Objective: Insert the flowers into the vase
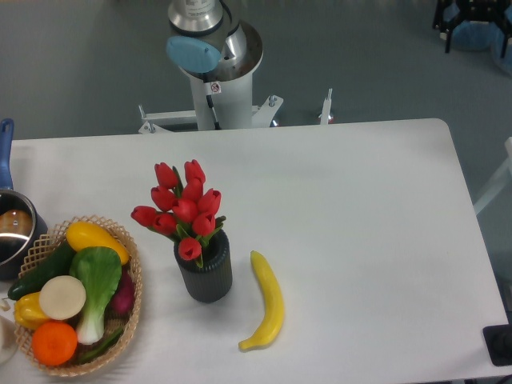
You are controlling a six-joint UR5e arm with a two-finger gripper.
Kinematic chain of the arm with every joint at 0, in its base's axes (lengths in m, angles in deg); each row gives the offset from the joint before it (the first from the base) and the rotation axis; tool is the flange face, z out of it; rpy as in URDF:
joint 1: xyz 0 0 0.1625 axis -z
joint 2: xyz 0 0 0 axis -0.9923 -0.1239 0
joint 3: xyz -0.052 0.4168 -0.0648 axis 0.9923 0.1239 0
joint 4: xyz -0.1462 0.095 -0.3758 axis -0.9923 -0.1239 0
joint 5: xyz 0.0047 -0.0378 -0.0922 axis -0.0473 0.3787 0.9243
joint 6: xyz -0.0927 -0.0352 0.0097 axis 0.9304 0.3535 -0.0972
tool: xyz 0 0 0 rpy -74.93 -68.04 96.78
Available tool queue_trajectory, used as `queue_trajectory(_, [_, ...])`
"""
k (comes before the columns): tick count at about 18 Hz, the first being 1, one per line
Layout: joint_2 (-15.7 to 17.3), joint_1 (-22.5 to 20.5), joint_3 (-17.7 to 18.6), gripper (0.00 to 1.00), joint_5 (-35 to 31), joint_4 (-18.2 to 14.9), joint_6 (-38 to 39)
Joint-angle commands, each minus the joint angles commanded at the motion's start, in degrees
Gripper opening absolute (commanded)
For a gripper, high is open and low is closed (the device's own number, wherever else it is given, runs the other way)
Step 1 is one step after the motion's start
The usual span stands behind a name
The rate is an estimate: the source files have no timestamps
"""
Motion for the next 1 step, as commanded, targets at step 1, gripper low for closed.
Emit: queue_trajectory(1, [0.00,0.00,0.09,1.00,0.09,0.00,0.00])
